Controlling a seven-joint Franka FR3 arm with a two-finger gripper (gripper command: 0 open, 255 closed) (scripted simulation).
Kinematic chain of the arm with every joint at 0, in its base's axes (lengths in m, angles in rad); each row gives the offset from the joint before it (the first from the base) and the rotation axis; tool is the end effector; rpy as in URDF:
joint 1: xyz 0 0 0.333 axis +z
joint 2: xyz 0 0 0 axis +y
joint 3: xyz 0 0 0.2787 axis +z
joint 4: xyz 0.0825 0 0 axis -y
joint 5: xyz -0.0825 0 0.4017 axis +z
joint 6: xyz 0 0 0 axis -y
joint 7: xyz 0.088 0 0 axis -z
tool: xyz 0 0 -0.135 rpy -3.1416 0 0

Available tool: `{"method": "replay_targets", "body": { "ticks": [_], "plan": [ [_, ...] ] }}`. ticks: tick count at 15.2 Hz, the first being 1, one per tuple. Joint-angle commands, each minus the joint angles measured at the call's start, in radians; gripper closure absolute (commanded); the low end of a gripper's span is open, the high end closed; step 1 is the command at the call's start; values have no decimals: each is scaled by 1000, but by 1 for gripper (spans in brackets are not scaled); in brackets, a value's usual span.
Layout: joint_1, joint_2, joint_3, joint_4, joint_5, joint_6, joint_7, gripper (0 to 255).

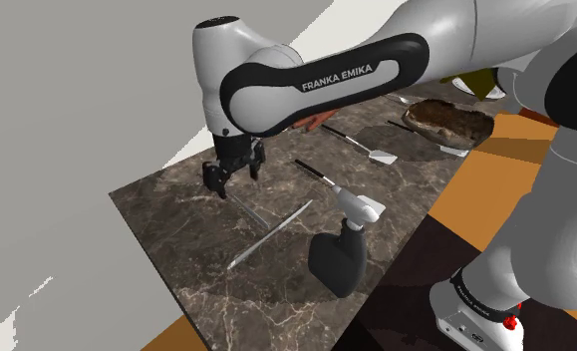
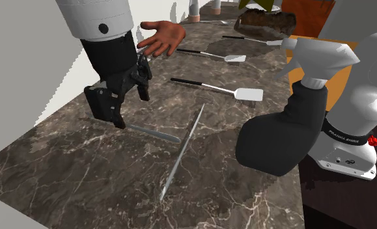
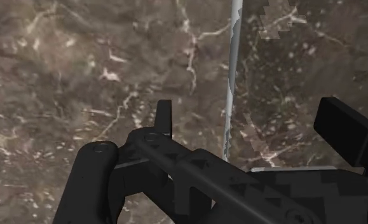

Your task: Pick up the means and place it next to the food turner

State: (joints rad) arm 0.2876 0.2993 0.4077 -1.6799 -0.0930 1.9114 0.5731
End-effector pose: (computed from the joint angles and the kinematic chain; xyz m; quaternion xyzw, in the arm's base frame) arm 0.5066 0.3923 0.3645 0.9972 0.0707 -0.0261 0.0002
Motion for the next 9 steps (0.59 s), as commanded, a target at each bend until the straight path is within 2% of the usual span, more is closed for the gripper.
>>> {"method": "replay_targets", "body": {
  "ticks": [1, 6, 9],
  "plan": [
    [4, 12, 0, -10, -6, 21, 6, 0],
    [5, 27, -3, -53, -13, 77, 11, 0],
    [6, 27, -3, -53, -13, 77, 11, 0]
  ]
}}
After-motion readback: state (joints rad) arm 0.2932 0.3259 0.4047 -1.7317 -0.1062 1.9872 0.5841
